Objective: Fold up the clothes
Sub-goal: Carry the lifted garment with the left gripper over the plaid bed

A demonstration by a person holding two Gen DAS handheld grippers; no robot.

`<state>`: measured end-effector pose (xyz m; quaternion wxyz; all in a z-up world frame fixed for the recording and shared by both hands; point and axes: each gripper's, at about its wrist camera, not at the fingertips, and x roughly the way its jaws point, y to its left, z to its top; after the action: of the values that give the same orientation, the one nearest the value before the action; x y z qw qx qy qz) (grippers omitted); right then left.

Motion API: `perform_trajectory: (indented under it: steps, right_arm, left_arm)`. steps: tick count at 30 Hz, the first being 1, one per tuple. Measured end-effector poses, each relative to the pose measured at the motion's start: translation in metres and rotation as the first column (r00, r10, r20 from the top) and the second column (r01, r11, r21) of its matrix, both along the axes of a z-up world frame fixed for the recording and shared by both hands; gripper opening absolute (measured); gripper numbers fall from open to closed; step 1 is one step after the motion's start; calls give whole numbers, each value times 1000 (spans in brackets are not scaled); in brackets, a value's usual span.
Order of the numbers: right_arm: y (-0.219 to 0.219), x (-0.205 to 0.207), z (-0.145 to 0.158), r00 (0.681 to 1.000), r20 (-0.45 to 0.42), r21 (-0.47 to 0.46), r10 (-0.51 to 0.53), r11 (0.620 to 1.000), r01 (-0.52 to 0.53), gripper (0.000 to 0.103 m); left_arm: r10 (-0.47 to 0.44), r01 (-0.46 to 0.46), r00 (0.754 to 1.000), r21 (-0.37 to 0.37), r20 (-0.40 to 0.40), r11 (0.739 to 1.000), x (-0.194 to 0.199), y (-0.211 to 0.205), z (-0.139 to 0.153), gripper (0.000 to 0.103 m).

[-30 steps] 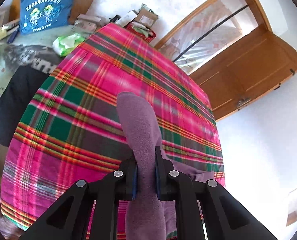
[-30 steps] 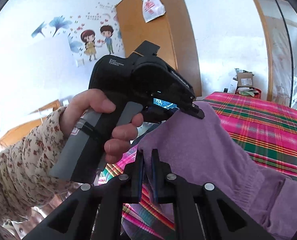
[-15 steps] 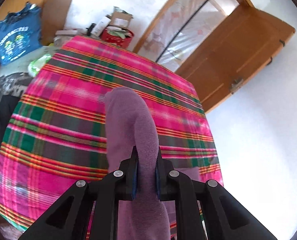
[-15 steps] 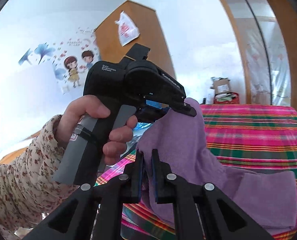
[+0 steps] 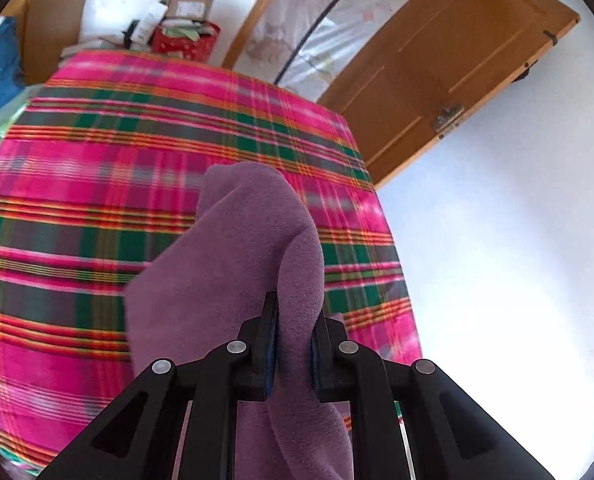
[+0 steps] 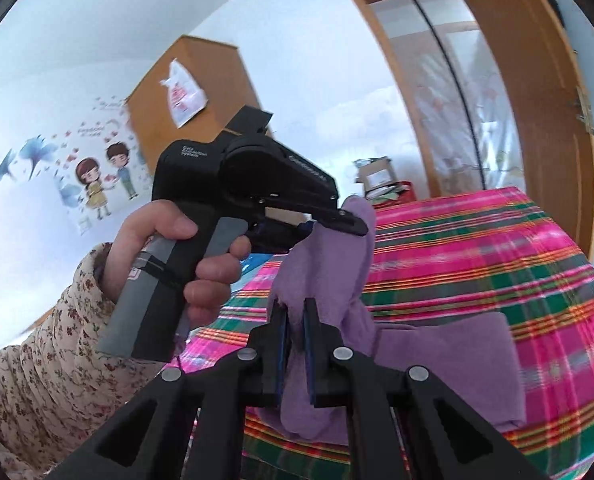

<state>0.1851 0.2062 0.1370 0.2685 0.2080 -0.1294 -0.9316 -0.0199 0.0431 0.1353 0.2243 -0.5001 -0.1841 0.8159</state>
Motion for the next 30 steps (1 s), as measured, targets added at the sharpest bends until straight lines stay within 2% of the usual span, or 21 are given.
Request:
perform_trajectory:
  steps: [11,21,24,30]
  right_arm:
    - [50,-3,-12,992,40,-24,-121,992,122,8]
    - [92,-9,-45,967,134,-17,-216,975,220,8]
    - [100,-12,-57,957,166,-3,-239,970,243,8]
    - [113,-19,-78,934,231,10,-274,960,279,8]
  left_arm:
    - [-81,85,995,-60,59,995,-14,63,-12,15]
    - [-144,161,975,-94,167,982,-28,114,-51,16]
    - [-144,169,965,-99,218,981,-34,124,-68,20]
    - [-145,174,957,-95,253,980,-42,134,-88,25]
